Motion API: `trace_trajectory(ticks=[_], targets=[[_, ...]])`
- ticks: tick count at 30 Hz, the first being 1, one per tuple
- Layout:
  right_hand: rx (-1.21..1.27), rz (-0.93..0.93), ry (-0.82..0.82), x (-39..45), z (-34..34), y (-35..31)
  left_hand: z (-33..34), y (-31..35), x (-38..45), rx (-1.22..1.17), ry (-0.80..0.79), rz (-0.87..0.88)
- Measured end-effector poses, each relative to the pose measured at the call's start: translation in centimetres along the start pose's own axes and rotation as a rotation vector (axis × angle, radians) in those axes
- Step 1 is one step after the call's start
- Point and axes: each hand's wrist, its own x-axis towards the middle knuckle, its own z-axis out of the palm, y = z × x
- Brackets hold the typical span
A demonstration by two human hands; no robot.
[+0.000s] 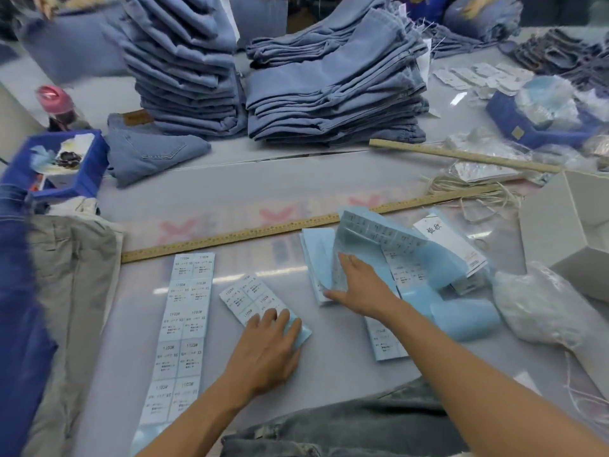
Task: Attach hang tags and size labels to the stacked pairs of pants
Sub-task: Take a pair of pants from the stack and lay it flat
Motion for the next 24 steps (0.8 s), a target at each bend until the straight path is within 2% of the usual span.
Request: trace_trajectory(ticks=[4,9,11,14,17,19,22,24], targets=[[-0.296,-0.107,-0.060,2.1,3.4,-0.3,-0.1,-2.4,-1.4,0.037,0.000,0.117],[-0.413,-0.236,-0.045,0.5,6.0,-2.2,-0.3,-6.9,-3.5,0.037,0.007,0.115],[-0.419,-0.302,-0.045,-0.5,6.7,-2.9,-0.2,-7.5,-3.9,-0.008,0.029,0.094],[-0.318,-0.292,-0.009,-0.7,6.7,-3.2,-0.7,-7.0,-2.7,-0.136,0.108,0.039],[-0.230,-0.292,0.053,-0.3,6.5,-2.9,-1.2,-5.1,0.8,-0.286,0.166,0.058],[-0.174,-0.293,0.065,-0.1,6.4,-2.5,-1.5,-3.6,3.7,-0.454,0.178,-0.032],[-0.228,-0.311,0.098,-0.2,5.9,-1.6,-0.9,-2.6,7.4,-0.758,0.158,-0.318],[-0.301,-0.322,0.121,-0.6,5.2,-0.8,-0.3,-2.7,9.4,-0.797,0.118,-0.410]])
